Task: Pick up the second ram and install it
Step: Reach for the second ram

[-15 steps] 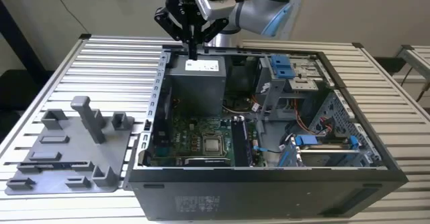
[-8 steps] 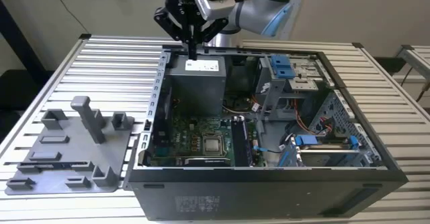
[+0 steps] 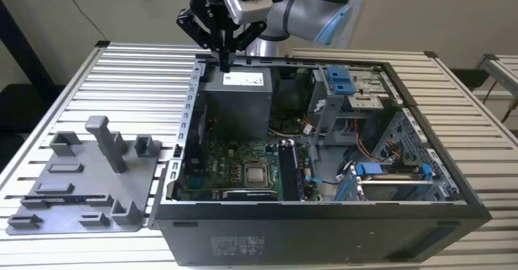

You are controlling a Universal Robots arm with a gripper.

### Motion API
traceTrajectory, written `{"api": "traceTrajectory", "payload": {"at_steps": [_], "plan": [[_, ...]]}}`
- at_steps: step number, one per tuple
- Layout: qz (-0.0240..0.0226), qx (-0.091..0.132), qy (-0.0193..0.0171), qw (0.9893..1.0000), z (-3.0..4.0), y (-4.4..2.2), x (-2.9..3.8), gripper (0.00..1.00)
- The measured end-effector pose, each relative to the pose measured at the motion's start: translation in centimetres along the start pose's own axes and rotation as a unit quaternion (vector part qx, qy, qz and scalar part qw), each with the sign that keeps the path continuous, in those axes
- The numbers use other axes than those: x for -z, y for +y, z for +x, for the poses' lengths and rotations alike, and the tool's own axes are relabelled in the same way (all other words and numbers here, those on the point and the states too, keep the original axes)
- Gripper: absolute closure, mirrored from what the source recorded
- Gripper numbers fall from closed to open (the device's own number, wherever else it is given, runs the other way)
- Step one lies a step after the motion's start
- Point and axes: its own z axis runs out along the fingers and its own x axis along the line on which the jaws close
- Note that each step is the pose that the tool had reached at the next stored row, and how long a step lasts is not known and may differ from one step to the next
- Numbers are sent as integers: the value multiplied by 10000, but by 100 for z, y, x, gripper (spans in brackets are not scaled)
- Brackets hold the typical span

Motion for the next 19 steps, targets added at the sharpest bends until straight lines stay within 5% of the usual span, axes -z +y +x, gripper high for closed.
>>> {"api": "traceTrajectory", "payload": {"at_steps": [19], "plan": [[-2,-31,2,10000,475,-68,11,89]]}}
